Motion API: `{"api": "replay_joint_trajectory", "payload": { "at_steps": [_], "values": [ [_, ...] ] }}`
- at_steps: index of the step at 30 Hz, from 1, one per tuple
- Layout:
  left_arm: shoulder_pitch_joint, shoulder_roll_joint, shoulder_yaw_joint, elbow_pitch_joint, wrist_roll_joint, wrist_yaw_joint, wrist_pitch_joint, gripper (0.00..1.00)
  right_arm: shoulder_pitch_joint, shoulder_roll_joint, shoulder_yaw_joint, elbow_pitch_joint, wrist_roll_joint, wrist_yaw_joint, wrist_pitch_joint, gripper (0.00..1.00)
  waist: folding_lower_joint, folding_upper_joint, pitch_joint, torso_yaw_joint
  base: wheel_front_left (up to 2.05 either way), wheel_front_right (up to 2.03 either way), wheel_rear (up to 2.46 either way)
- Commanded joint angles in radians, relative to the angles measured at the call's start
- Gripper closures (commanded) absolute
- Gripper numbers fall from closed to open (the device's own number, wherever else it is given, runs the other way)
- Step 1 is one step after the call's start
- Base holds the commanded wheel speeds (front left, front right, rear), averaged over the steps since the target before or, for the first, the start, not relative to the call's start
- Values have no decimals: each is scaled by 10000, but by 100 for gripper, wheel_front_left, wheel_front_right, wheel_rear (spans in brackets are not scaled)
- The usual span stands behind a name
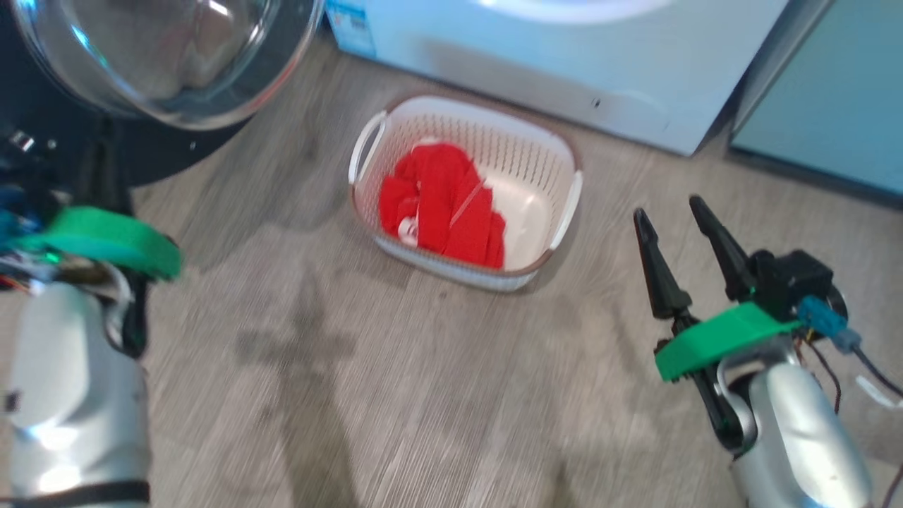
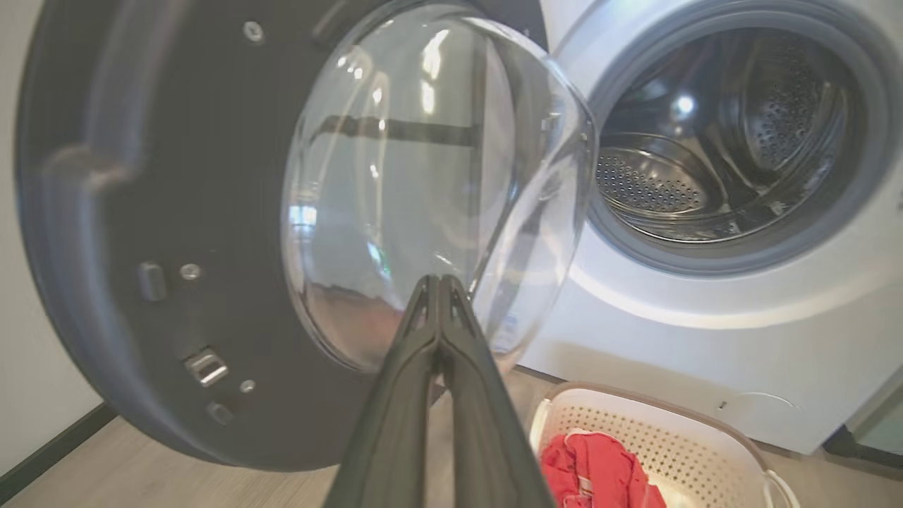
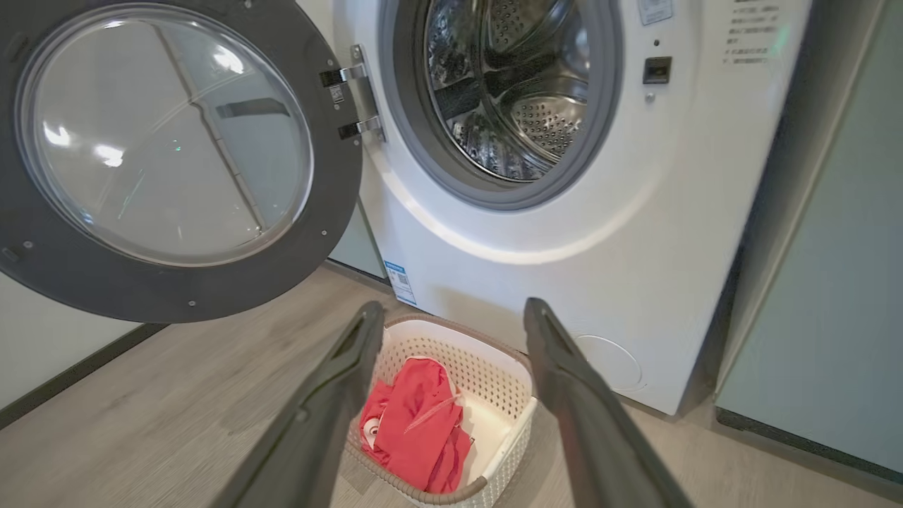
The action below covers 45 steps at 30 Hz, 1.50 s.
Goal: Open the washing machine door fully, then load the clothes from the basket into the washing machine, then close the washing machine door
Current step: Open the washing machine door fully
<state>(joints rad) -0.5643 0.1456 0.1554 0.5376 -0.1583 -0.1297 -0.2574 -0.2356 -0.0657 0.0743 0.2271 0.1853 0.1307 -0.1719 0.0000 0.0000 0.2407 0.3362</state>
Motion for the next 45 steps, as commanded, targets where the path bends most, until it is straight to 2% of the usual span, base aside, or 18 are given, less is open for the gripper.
{"api": "replay_joint_trajectory", "payload": {
  "at_steps": [1, 10, 18, 30, 42, 43, 44, 45],
  "values": [
    [137, 311, 29, -491, -113, -9, -44, 100, 87, 146, 211, -188, 110, 0, -198, 0, 0, 0, -642, -361, 0, 0, 0],
    [1589, -42, -937, -1341, -409, -9, -44, 100, 648, 152, 51, 64, 563, 0, -522, 0, 0, 0, -1735, -1177, 0, 0, 0],
    [2984, -461, -1253, -2381, -559, -9, -44, 100, 1340, 153, -230, -126, 646, 0, -606, 0, 0, 0, -2491, -2026, 0, 0, 0],
    [4738, -934, -1542, -4007, -570, 14, -44, 100, 1894, 154, -454, -568, 684, 0, -604, 0, 0, 0, -2631, -3219, 0, 0, 0],
    [5410, -952, -2200, -4580, -1083, 641, -44, 100, 2056, 154, -450, -514, 827, 0, -710, 0, 0, 0, -2526, -3485, 0, 0, 0],
    [5438, -952, -2225, -4561, -1116, 692, -44, 74, 2048, 154, -441, -494, 844, 0, -719, 0, 0, 0, -2527, -3476, 0, 0, 0],
    [5463, -952, -2250, -4514, -1117, 748, -44, 42, 2043, 154, -437, -472, 856, 0, -729, 0, 0, 0, -2531, -3464, 0, 0, 0],
    [5469, -952, -2276, -4482, -1112, 783, -44, 5, 2039, 154, -436, -450, 865, 0, -739, 0, 0, 0, -2535, -3450, 0, 0, 0]
  ]
}}
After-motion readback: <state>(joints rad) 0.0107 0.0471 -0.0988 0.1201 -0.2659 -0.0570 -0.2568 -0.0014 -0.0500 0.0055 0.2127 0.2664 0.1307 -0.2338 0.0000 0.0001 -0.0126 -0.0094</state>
